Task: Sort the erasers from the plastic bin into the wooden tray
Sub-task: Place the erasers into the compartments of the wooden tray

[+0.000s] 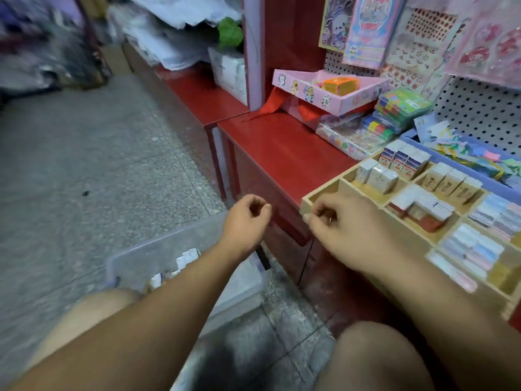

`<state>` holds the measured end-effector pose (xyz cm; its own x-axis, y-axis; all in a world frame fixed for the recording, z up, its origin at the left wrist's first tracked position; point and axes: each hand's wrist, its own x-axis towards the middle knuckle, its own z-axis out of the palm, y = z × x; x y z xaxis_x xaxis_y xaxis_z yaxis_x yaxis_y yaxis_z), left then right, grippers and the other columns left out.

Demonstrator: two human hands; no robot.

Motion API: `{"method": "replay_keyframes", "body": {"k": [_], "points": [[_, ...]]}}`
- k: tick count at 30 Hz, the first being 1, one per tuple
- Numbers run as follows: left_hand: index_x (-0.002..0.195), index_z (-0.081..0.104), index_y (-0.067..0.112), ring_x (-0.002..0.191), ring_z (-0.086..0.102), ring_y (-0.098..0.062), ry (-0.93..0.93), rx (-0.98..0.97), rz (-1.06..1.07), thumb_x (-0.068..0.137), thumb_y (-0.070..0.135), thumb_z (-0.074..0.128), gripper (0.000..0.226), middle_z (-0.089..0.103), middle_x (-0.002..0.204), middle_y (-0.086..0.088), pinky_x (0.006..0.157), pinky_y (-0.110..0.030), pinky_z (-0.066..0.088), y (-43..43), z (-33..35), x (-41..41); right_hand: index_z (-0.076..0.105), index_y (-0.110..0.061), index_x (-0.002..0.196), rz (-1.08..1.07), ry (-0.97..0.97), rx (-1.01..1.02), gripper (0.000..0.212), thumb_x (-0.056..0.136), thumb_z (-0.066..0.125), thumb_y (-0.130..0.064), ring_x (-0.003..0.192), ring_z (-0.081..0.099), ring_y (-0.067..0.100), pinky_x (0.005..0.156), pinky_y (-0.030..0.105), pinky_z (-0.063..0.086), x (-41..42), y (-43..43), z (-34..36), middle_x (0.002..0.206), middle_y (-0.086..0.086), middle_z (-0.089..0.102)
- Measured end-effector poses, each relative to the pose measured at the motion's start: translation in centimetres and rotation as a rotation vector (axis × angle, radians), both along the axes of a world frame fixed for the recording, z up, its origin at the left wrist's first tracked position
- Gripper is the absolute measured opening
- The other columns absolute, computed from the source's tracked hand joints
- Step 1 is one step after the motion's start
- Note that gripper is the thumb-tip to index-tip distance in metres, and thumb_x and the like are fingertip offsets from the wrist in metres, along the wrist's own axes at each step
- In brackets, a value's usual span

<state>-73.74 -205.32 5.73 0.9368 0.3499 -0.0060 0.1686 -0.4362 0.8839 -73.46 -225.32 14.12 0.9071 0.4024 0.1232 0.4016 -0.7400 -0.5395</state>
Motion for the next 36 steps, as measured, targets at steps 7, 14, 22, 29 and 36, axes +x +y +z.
{"method": "replay_keyframes", "body": {"k": [7,14,22,29,36], "points": [[0.085,0.065,0.013,0.067,0.059,-0.024,0.211,-0.225,0.414,0.093,0.021,0.06,0.012,0.066,0.072,-0.002,0.064,-0.036,0.048,10.5,-8.9,-7.8,0.064,-0.024,0.078,0.279,0.249,-0.238,0.019,0.092,0.067,-0.037,0.067,0.061,0.009,0.07,0.037,0.054,2.5,9.8,-7.1,0.071,-0.006,0.065],[0.09,0.052,0.021,0.078,0.064,-0.031,0.377,-0.558,0.714,0.085,0.023,0.065,0.014,0.065,0.083,-0.01,0.085,-0.047,0.055,18.0,-22.6,-9.5,0.058,-0.015,0.11,0.286,0.276,-0.553,0.031,0.096,0.057,-0.043,0.101,0.06,0.031,0.085,0.039,0.05,8.8,18.0,-19.1,0.109,0.011,0.064],[0.125,0.05,0.018,0.097,0.067,-0.032,0.446,-0.722,0.941,0.091,0.035,0.065,0.041,0.068,0.103,-0.009,0.099,-0.049,0.052,20.0,-32.9,-6.1,0.052,-0.015,0.112,0.168,0.171,-0.476,0.047,0.099,0.036,-0.057,0.089,0.052,0.03,0.072,0.041,0.046,10.6,20.2,-28.4,0.101,0.011,0.058],[0.135,0.052,0.022,0.112,0.065,-0.026,0.35,-0.838,1.031,0.087,0.059,0.064,0.062,0.065,0.12,-0.005,0.109,-0.045,0.046,20.4,-35.9,-3.0,0.046,-0.01,0.139,0.116,0.153,-0.396,0.068,0.095,0.035,-0.06,0.107,0.049,0.033,0.087,0.049,0.046,9.9,20.4,-29.4,0.119,0.016,0.057],[0.138,0.056,0.014,0.101,0.062,-0.01,0.279,-0.976,1.205,0.09,0.041,0.074,0.058,0.059,0.097,0.015,0.109,-0.029,0.042,20.4,-36.4,-2.5,0.048,-0.017,0.139,0.156,0.162,-0.345,0.057,0.093,0.041,-0.05,0.106,0.054,0.033,0.085,0.052,0.051,10.3,20.6,-29.9,0.12,0.01,0.059]]}}
